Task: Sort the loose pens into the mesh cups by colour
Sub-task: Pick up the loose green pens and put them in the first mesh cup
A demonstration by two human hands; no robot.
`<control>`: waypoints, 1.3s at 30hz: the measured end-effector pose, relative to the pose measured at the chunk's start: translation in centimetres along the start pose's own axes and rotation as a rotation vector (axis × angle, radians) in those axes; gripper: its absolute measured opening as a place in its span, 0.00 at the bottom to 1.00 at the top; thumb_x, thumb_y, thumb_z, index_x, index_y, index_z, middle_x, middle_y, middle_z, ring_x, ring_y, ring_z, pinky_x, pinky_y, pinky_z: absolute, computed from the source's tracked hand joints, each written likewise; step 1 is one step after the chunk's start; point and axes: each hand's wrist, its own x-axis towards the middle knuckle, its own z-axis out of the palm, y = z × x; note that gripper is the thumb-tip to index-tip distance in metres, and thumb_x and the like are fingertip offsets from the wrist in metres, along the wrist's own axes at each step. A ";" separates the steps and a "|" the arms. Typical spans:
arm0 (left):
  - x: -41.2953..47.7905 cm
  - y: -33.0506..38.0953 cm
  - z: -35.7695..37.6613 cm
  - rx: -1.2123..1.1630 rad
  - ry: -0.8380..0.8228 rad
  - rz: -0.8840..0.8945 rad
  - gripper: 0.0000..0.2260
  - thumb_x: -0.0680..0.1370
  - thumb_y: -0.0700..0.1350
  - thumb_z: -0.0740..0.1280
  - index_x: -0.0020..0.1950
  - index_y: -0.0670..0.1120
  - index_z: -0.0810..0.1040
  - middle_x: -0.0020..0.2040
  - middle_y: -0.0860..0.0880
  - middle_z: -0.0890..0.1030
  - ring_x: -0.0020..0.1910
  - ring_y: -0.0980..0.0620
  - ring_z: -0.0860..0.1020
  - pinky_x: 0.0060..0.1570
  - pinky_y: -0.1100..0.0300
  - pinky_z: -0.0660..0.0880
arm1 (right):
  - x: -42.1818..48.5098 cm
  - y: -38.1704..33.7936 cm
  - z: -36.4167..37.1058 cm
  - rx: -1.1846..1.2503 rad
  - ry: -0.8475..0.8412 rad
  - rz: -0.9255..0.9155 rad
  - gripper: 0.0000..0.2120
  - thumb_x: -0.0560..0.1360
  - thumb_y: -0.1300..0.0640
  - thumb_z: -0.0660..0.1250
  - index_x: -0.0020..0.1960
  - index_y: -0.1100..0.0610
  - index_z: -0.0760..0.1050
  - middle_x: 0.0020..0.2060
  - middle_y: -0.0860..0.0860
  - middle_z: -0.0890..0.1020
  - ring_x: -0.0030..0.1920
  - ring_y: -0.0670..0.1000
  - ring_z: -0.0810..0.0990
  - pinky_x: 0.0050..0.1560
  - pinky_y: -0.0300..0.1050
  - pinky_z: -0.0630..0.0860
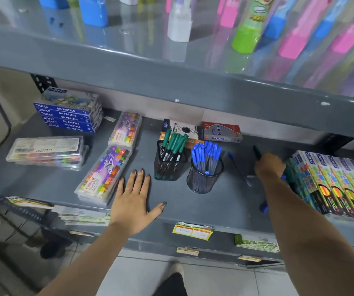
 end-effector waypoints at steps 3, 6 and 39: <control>0.0 -0.1 0.0 0.004 0.001 -0.007 0.43 0.74 0.74 0.44 0.78 0.45 0.57 0.79 0.44 0.56 0.78 0.44 0.51 0.75 0.42 0.48 | 0.2 -0.3 -0.2 0.035 0.013 0.018 0.10 0.74 0.67 0.64 0.54 0.68 0.77 0.52 0.65 0.82 0.55 0.65 0.80 0.55 0.56 0.76; 0.0 0.0 0.0 0.004 0.005 -0.009 0.42 0.74 0.73 0.47 0.78 0.44 0.58 0.79 0.44 0.57 0.78 0.44 0.52 0.75 0.41 0.49 | 0.5 -0.5 -1.4 0.202 0.035 0.053 0.12 0.74 0.64 0.67 0.55 0.70 0.77 0.53 0.67 0.81 0.55 0.67 0.80 0.53 0.57 0.77; -0.1 -0.1 -0.4 -0.058 0.020 -0.006 0.43 0.73 0.74 0.46 0.78 0.45 0.58 0.79 0.44 0.56 0.78 0.45 0.51 0.75 0.42 0.47 | -16.0 -16.5 -5.4 0.247 0.282 -0.710 0.19 0.73 0.43 0.68 0.59 0.52 0.79 0.52 0.57 0.77 0.55 0.60 0.74 0.49 0.55 0.77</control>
